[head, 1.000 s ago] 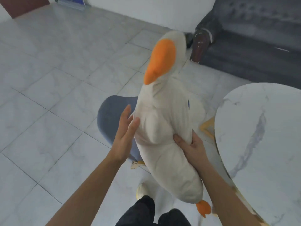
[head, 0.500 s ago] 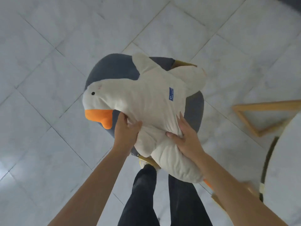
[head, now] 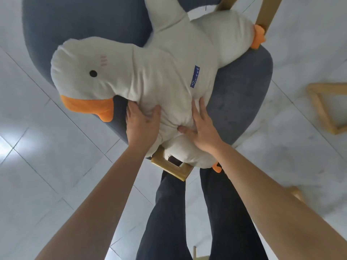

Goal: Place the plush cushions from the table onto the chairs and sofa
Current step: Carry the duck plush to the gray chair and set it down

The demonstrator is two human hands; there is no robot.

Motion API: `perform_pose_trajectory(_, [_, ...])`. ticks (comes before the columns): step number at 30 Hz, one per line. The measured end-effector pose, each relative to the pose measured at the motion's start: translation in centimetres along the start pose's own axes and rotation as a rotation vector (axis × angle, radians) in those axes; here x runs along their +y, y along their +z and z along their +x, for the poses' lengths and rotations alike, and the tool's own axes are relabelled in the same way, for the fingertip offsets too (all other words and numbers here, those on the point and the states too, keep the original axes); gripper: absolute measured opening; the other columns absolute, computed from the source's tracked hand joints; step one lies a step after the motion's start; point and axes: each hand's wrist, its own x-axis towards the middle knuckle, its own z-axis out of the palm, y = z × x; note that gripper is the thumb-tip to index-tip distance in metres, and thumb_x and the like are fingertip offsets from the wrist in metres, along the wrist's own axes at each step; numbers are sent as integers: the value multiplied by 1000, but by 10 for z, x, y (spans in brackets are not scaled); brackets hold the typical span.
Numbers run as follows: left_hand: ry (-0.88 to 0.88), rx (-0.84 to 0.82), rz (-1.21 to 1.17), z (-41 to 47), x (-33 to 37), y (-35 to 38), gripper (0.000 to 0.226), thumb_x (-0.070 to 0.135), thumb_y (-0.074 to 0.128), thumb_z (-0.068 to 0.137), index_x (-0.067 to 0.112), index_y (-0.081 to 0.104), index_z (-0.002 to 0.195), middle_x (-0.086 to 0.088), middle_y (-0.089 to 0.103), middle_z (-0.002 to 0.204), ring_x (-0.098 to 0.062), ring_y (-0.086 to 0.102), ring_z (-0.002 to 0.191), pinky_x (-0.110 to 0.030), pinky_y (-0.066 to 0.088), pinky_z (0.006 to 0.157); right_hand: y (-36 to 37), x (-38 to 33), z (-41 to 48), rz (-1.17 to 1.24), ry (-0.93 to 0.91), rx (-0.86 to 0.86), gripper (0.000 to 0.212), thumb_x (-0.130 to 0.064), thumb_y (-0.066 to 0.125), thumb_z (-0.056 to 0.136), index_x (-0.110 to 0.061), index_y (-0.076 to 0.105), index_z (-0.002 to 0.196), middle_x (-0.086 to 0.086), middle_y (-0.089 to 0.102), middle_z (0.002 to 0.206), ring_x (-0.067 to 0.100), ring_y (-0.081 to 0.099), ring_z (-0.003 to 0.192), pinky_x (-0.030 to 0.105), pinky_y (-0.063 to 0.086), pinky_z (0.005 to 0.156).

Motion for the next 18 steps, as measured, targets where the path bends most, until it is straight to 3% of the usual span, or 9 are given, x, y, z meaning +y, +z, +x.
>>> perform_pose_trajectory(2, [34, -76, 70, -11, 4, -15, 66, 38, 66, 95, 9, 37, 147, -9, 47, 146, -30, 45, 135, -41, 40, 105, -13, -3, -5, -24, -6, -36, 105, -66, 61, 91, -37, -9, 164, 3, -15, 174, 39, 11, 159, 58, 24, 125])
perform_pose_trajectory(4, [193, -60, 256, -27, 14, -36, 53, 38, 63, 96, 12, 48, 140, -8, 57, 130, -31, 55, 122, -40, 45, 94, -33, -7, -10, -36, -45, -34, 99, -68, 60, 92, -33, 3, 166, 4, 2, 175, 30, 12, 160, 55, 23, 126])
perform_pose_trajectory(6, [577, 84, 393, -42, 30, -59, 36, 30, 63, 96, 13, 64, 128, -9, 63, 107, -33, 62, 101, -46, 51, 84, -52, -9, -14, -84, -83, 65, 82, -62, 55, 98, -27, 22, 165, 5, 22, 171, 25, 18, 158, 51, 24, 126])
perform_pose_trajectory(7, [789, 203, 470, -44, 37, -68, 29, 25, 65, 95, 14, 70, 120, -11, 65, 100, -34, 63, 96, -49, 50, 84, -60, -12, -14, -95, -85, 128, 75, -59, 51, 101, -26, 25, 164, 6, 23, 171, 25, 18, 158, 50, 24, 127])
perform_pose_trajectory(9, [1042, 449, 667, -28, 49, -84, 24, 22, 65, 95, 17, 75, 117, -15, 70, 110, -35, 61, 109, -55, 44, 98, -66, -23, -14, -117, -123, 272, 68, -53, 44, 106, -24, 23, 164, 13, 18, 172, 31, 16, 159, 50, 24, 126])
perform_pose_trajectory(11, [1011, 519, 880, 5, 54, -102, 31, 30, 55, 101, 18, 69, 127, -18, 62, 138, -37, 50, 137, -68, 27, 113, -62, -46, -6, -159, -214, 416, 66, -48, 42, 108, -18, 23, 164, 20, 16, 171, 38, 18, 158, 52, 27, 125])
perform_pose_trajectory(13, [830, 434, 1015, 40, 48, -120, 41, 38, 41, 107, 17, 60, 137, -19, 51, 150, -43, 37, 146, -73, 15, 116, -50, -79, 12, -207, -320, 516, 67, -47, 45, 108, -13, 27, 163, 24, 16, 170, 43, 19, 157, 54, 27, 124])
perform_pose_trajectory(15, [739, 364, 1064, 60, 40, -129, 47, 44, 31, 109, 19, 54, 142, -19, 52, 146, -44, 40, 142, -71, 18, 117, -30, -117, 32, -265, -392, 590, 68, -49, 45, 106, -12, 32, 161, 25, 19, 169, 45, 18, 156, 57, 23, 125])
perform_pose_trajectory(18, [832, 455, 1094, 70, 27, -129, 43, 40, 32, 110, 19, 54, 140, -18, 60, 131, -42, 54, 121, -65, 29, 112, 3, -155, 58, -394, -440, 609, 70, -59, 39, 102, -19, 36, 160, 22, 24, 169, 43, 20, 157, 60, 17, 125])
